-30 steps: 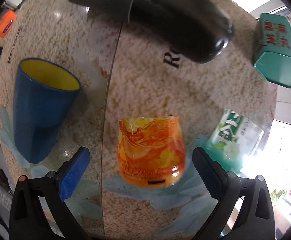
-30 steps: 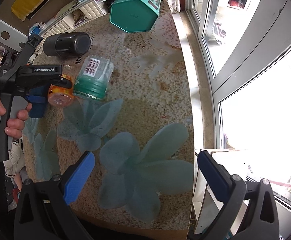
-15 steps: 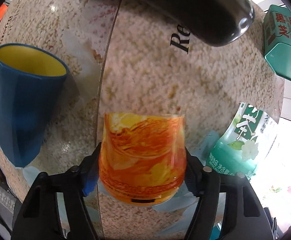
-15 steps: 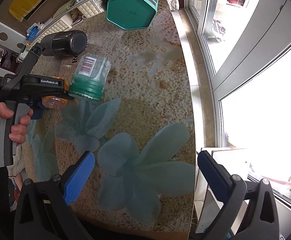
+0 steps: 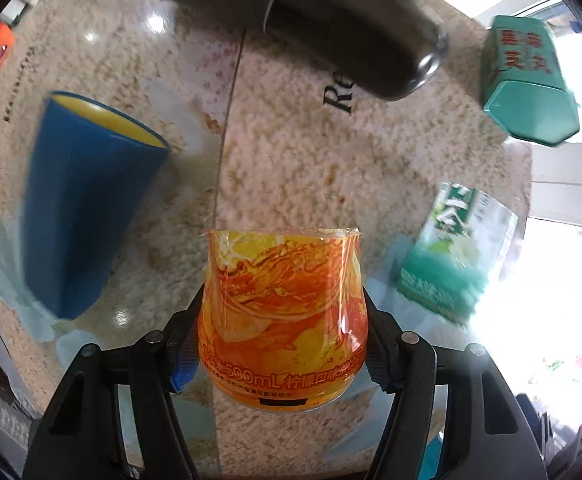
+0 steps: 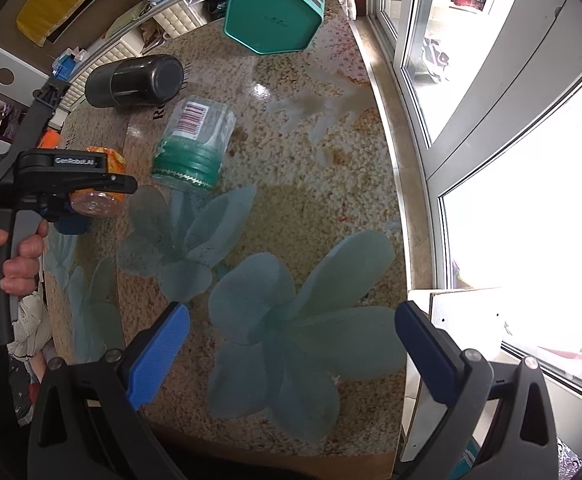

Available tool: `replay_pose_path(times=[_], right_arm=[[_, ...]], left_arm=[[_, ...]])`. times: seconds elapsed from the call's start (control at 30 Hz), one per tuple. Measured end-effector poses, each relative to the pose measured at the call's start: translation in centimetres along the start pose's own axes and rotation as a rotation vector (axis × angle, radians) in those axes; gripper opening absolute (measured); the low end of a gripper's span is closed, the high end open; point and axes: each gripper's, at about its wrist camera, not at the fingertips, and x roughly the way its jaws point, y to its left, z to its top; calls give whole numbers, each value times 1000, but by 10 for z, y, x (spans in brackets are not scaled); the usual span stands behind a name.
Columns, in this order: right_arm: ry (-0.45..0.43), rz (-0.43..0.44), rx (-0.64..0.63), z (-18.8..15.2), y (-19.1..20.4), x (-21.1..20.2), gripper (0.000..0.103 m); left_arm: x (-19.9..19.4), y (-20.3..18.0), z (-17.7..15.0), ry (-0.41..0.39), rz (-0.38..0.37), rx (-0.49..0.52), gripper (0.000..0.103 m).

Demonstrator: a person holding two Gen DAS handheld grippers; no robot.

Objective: Flip cup upright
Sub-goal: 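Close the left gripper on the orange cup's body, then lift the orange cup with the left gripper and set it down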

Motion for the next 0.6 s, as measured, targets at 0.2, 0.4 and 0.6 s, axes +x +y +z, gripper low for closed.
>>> replay_pose_path(times=[0.2, 0.4, 0.6], right_arm=[[-11, -4, -26, -11, 28, 0, 103], [-24, -16, -20, -31, 57, 0, 103], [-108, -45, 51, -55, 75, -6, 103]], left_arm=[[-33, 13, -28, -74, -24, 56, 70], [-65, 27, -55, -111, -39, 108, 70], [-64, 48, -99, -121, -21, 172, 70]])
